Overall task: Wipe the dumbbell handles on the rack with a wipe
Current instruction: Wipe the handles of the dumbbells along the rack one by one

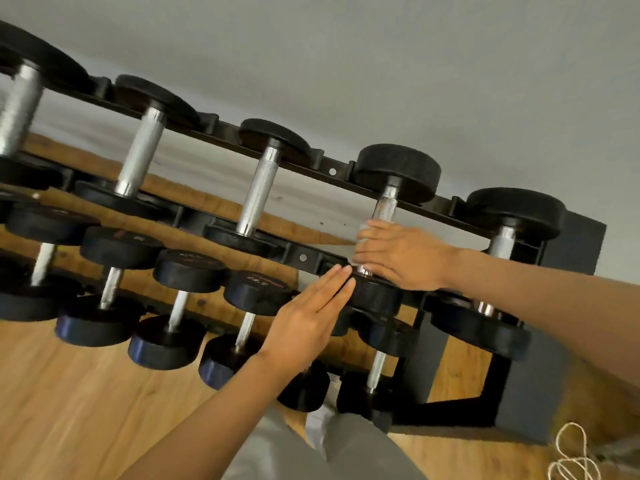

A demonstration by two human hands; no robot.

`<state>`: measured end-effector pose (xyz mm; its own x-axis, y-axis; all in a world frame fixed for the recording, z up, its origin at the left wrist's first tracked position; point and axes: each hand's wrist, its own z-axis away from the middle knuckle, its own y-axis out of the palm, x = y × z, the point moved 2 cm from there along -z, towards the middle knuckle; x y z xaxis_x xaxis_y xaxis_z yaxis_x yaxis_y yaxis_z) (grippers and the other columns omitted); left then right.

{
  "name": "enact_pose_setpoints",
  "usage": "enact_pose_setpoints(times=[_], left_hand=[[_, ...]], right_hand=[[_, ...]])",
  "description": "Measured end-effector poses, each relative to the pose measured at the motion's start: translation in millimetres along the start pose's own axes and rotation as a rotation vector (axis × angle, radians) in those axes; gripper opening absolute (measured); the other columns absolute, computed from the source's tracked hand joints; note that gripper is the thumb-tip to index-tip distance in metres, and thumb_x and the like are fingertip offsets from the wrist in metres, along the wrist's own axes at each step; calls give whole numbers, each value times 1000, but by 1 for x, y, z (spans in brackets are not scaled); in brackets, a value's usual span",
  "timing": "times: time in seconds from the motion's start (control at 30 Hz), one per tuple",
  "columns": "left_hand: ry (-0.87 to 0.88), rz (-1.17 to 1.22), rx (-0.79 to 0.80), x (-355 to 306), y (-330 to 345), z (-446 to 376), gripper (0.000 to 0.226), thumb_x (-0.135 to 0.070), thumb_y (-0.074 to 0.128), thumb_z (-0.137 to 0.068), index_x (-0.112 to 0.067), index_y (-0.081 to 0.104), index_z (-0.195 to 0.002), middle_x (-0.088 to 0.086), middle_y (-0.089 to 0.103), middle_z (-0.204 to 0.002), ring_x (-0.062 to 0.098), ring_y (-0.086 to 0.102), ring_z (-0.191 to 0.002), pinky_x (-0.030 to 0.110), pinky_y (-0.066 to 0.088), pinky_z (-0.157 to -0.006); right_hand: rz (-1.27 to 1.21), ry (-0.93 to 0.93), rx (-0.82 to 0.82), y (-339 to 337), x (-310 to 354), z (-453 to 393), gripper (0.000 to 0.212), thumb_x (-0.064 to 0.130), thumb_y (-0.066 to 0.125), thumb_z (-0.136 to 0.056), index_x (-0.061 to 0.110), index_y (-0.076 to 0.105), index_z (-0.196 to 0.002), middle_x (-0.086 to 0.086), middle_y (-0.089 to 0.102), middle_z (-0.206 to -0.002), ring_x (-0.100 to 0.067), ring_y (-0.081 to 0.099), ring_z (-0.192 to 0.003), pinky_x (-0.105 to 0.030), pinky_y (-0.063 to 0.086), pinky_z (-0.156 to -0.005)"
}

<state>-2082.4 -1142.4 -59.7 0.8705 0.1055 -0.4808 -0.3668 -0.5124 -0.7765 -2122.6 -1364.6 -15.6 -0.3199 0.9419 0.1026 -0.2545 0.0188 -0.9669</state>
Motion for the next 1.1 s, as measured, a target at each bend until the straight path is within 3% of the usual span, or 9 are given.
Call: enact_pose_setpoints(times=[0.13,0.33,0.47,0.53,0.63,0.73,0.87,0.97,1.1], left_hand=[[-113,30,-40,-14,7,7,41,-25,45,-104,-3,53,-139,11,47,-150,20,41,-141,37,53,-100],[-204,56,-77,-29,16,9,44,-27,43,-106,-1,49,-141,13,43,-152,24,35,-145,42,47,-106],[-219,56,-111,-33,20,9,42,-25,45,-105,-3,51,-140,13,44,-151,23,35,-145,42,42,-111],[-227,53,-115,-33,21,10,42,-24,46,-104,-5,50,-141,11,44,-151,22,34,-145,39,39,-113],[-242,46,-97,-32,20,12,42,-25,46,-104,-7,49,-142,9,43,-152,19,33,-146,32,34,-117],[-243,29,-97,-31,21,12,42,-25,45,-104,-7,49,-142,9,42,-152,19,32,-146,29,30,-118],[-199,17,-103,-30,20,11,42,-25,44,-105,-5,49,-141,10,44,-151,20,34,-146,31,32,-117],[-176,7,-91,-26,18,11,42,-24,47,-103,-3,51,-140,11,44,-151,22,35,-145,34,36,-115],[-158,4,-95,-24,17,11,41,-23,49,-103,-3,52,-139,12,45,-150,23,36,-144,33,36,-115]], right_hand=[[48,-192,75,-8,-16,6,45,31,29,-103,16,60,-133,-2,59,-135,-21,45,-134,-38,19,-118],[150,87,-177,-4,-32,-12,38,28,35,-101,13,70,-104,-3,65,-100,-25,56,-106,-39,26,-115],[67,-197,-4,10,-3,-5,41,28,34,-99,14,69,-117,-1,66,-113,-22,56,-111,-34,23,-113],[121,-263,56,1,-19,-10,43,31,31,-101,17,67,-120,2,65,-115,-19,56,-110,-33,31,-108],[208,-109,-40,-17,-50,-21,45,33,29,-103,13,69,-98,-2,66,-93,-23,60,-92,-37,41,-99],[292,53,-118,-12,-39,-21,44,29,30,-102,10,69,-93,-8,66,-90,-27,58,-94,-42,38,-106],[170,-102,-68,10,-5,-3,44,36,31,-104,15,68,-114,-2,66,-109,-22,56,-110,-38,25,-115],[177,-227,-46,4,-22,-8,43,36,30,-106,16,67,-119,0,66,-111,-20,58,-107,-34,30,-112],[255,-20,-178,-11,-48,-18,52,33,24,-108,11,70,-100,-6,67,-95,-24,61,-95,-37,37,-110]])
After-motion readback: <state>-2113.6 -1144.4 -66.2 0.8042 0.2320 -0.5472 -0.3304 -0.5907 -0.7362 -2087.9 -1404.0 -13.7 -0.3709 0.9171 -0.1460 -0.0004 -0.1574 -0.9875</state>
